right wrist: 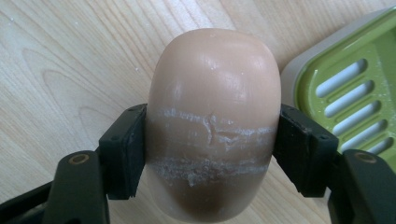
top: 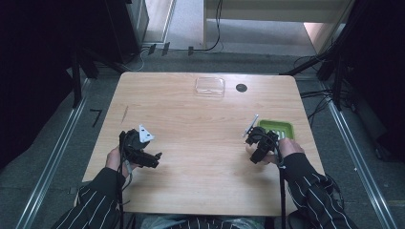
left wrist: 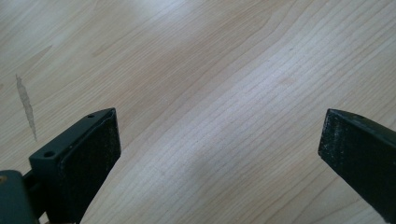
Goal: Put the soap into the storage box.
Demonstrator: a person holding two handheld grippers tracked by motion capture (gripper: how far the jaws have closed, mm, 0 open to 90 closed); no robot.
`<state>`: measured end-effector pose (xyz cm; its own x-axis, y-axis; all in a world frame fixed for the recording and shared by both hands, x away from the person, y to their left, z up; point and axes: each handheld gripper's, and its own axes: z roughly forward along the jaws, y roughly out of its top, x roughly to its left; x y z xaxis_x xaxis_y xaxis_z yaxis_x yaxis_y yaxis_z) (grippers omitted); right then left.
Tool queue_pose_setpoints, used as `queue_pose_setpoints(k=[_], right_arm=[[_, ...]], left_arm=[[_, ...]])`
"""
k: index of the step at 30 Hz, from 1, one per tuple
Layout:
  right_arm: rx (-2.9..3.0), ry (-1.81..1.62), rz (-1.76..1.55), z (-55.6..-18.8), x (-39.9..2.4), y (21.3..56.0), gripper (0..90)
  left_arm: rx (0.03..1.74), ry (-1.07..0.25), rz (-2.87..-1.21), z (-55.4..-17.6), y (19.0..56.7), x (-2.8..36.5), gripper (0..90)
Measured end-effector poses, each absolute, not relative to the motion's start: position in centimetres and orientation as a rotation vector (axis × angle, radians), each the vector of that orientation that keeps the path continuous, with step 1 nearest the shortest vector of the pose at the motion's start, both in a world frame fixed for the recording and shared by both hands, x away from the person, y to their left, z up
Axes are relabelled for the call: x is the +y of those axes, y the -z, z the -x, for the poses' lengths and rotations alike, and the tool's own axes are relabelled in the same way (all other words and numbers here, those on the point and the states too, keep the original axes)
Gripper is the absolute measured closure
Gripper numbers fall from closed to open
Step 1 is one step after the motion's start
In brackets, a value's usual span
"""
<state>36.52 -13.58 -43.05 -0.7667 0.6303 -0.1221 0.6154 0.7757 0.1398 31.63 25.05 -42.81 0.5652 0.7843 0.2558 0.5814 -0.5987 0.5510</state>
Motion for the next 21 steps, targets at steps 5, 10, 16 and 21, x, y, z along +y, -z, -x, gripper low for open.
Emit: queue_pose_setpoints(k=[5,10,16,21], right_arm=[[2.8,-0.143,-0.98,-36.8,-14.0,42.6,32.6],[2.786,-0.151,-0.996,-37.0,-14.5,42.2,32.6],[2.788,-0.137,-0.996,-37.2,-14.8,42.1,32.6],[2.783,-0.149,-0.998,-37.2,-14.9,42.0,32.7]], left_arm=[[1.105,-0.68,-2.394,-31.6,42.8,25.0,0.0],[1.106,-0.679,-2.395,-31.6,42.8,25.0,0.0],[1.105,-0.679,-2.396,-31.7,42.8,25.0,0.0],[1.105,-0.681,-2.396,-31.7,42.9,25.0,0.0]])
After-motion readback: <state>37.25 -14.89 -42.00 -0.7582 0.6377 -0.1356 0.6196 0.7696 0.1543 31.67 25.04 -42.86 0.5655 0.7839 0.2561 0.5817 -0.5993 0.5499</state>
